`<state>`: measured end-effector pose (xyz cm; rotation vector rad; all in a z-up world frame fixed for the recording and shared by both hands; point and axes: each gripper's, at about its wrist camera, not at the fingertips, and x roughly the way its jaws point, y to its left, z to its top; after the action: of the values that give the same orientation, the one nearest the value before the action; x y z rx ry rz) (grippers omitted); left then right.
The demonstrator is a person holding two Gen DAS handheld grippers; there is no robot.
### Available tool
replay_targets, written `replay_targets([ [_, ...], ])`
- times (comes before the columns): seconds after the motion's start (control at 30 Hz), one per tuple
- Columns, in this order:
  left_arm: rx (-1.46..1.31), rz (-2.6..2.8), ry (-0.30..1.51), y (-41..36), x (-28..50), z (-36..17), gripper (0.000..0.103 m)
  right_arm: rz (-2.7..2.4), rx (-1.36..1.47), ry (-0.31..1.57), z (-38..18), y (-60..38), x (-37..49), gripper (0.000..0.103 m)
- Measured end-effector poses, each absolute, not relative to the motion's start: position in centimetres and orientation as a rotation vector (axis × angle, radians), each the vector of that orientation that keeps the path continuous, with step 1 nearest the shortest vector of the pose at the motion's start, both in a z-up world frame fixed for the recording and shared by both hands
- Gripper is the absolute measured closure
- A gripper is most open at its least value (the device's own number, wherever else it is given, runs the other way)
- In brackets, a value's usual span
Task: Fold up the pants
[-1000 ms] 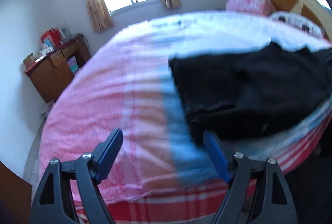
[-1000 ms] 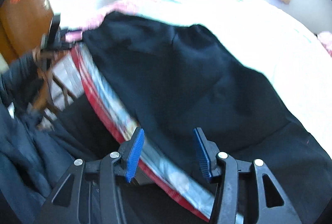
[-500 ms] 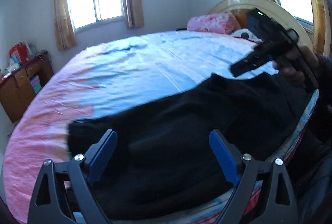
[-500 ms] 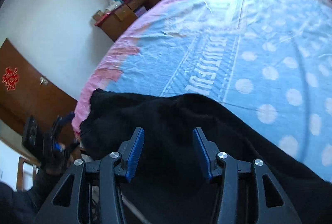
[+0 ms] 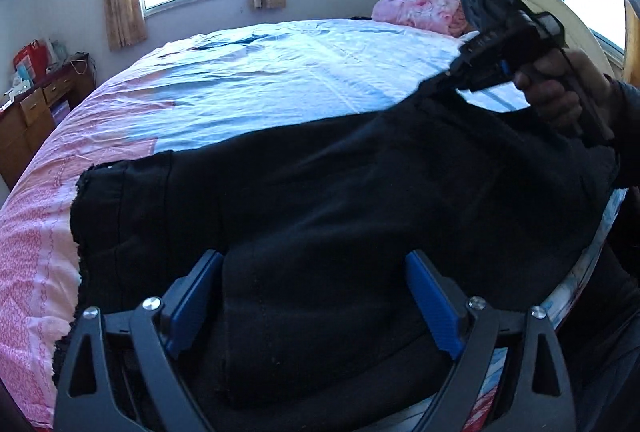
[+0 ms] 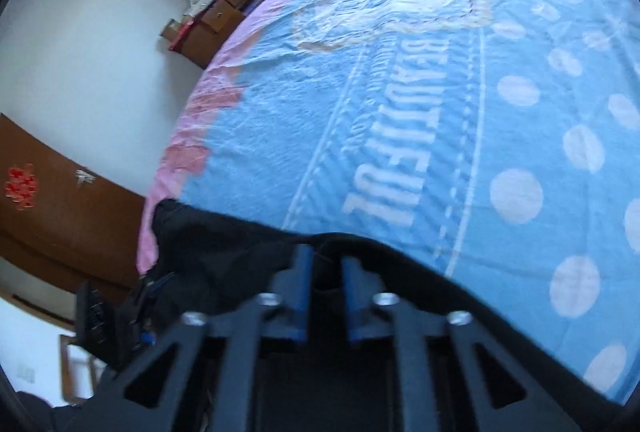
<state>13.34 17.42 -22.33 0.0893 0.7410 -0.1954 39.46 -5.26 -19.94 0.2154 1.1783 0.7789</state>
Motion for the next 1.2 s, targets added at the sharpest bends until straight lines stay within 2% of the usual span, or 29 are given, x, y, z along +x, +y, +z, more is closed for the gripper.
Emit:
replay_targets([
  [0.23, 0.118, -0.182, 0.752, 16.5, 13.5, -22.0, 0.006, 0.75, 0.213, 1.192, -21.6, -5.3, 40.7, 0.094],
  [0.3, 0.129, -0.181, 0.744, 16.1, 13.2, -21.4, 0.006, 0.73, 0.238, 1.2, -21.1, -6.2, 40.5, 0.078],
  [0.33, 0.139, -0.179, 0.736, 15.6, 13.1, -21.0, 0.006, 0.714, 0.259, 1.196, -20.5, -7.1, 40.2, 0.059],
  [0.37, 0.15, -0.18, 0.727, 15.2, 12.9, -20.6, 0.006, 0.706, 0.279, 1.173, -19.6, -8.3, 39.6, 0.053],
  [0.67, 0.164, -0.414, 0.65, 6.1, 13.2, -17.3, 0.006, 0.484, 0.371, 1.001, -13.2, -25.6, 28.0, 0.053],
  [0.97, 0.23, -0.728, 0.621, -8.2, 14.2, -16.5, 0.006, -0.02, 0.624, 0.839, -12.5, -46.3, 15.6, 0.053],
  [1.2, 0.264, -0.881, 0.666, -15.9, 14.2, -17.0, 0.022, -0.135, 0.75, 0.77, -14.0, -53.4, 12.9, 0.053],
])
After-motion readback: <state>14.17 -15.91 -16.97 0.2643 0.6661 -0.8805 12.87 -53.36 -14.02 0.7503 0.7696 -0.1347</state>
